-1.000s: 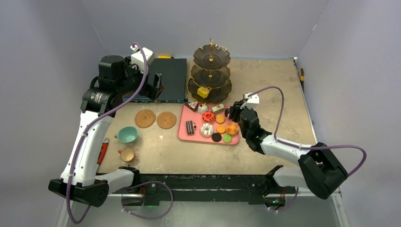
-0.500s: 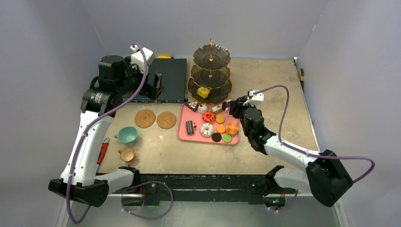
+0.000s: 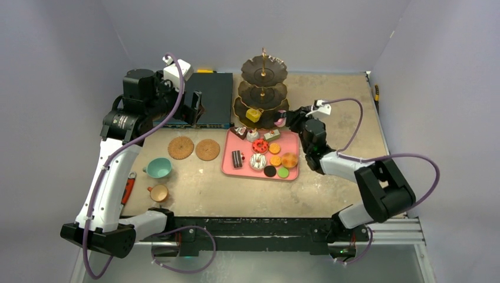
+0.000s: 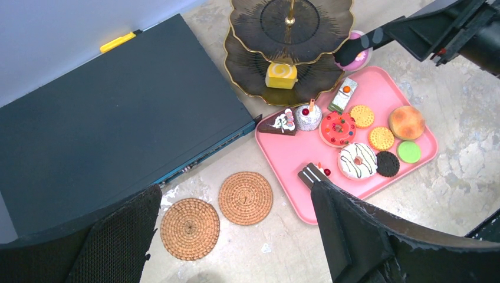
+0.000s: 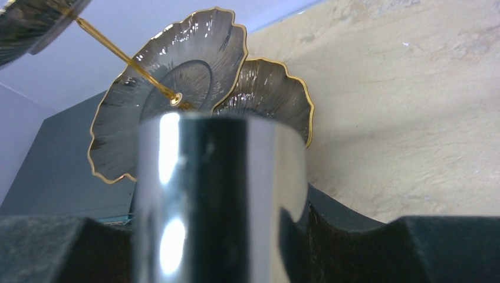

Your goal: Serve the afternoon tea

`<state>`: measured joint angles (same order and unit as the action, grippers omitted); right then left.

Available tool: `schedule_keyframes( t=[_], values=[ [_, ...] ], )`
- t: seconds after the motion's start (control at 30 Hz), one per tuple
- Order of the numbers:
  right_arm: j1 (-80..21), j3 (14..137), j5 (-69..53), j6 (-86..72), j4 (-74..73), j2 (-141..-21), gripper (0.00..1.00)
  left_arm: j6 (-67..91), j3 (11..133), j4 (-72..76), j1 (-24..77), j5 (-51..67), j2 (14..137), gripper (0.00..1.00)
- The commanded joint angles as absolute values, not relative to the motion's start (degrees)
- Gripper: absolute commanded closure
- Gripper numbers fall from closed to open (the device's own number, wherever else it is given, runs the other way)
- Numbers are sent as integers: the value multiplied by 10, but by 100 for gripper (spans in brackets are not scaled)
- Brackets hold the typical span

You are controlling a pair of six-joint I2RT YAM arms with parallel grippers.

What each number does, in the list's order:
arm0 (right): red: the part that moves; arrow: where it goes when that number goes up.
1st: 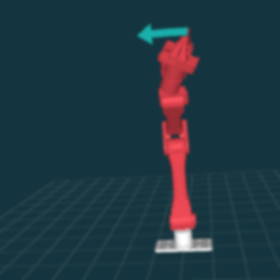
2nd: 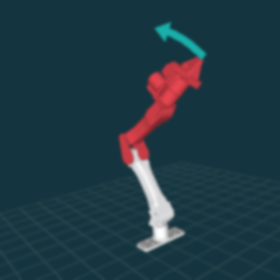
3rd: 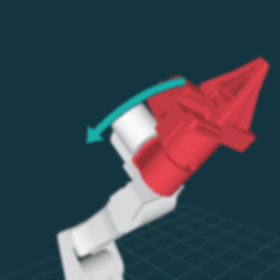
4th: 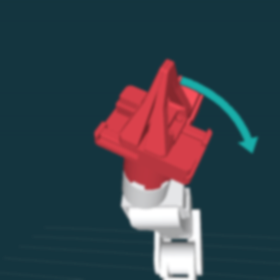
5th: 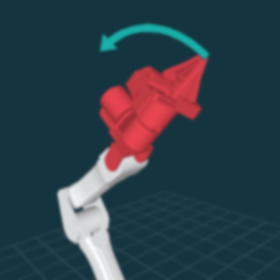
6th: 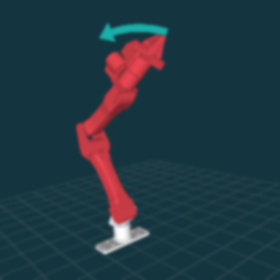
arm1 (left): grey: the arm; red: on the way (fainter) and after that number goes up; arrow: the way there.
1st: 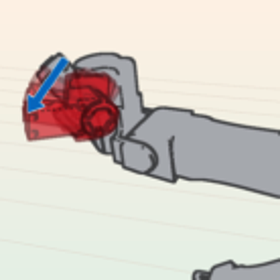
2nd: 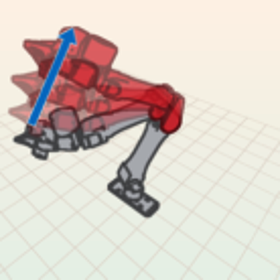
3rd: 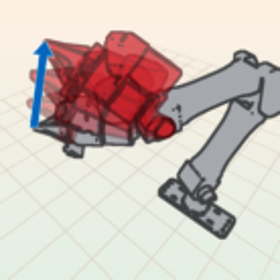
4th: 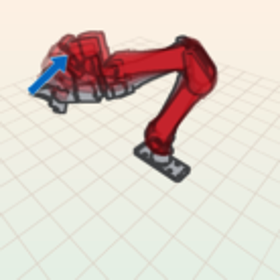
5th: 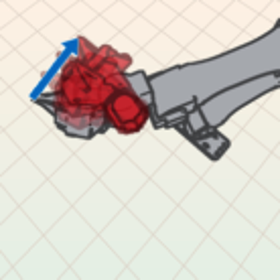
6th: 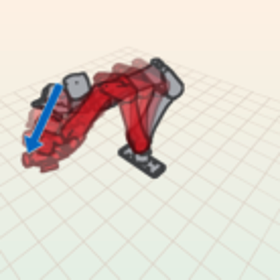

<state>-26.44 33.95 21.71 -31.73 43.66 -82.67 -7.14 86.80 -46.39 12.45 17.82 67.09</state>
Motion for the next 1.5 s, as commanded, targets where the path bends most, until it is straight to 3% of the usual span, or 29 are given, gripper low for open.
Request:
schedule_keyframes(
  t=[0.0, 0.33, 0.7, 1.2, 1.47],
  values=[
    [-262, 372, 190, -351, 526, -864, 59, -79, 889, -460, 122, 187, 662, 1],
    [-262, 386, 192, -367, 590, -933, 56, -80, 889, -461, 122, 186, 662, 1],
    [-262, 381, 219, -349, 588, -931, 36, -82, 892, -465, 122, 190, 658, 1],
    [-265, 273, 207, -315, 498, -750, 37, -85, 894, -467, 122, 192, 659, 1],
    [-276, 228, 191, -327, 476, -722, 37, -83, 901, -470, 121, 193, 661, 1]
  ],
)
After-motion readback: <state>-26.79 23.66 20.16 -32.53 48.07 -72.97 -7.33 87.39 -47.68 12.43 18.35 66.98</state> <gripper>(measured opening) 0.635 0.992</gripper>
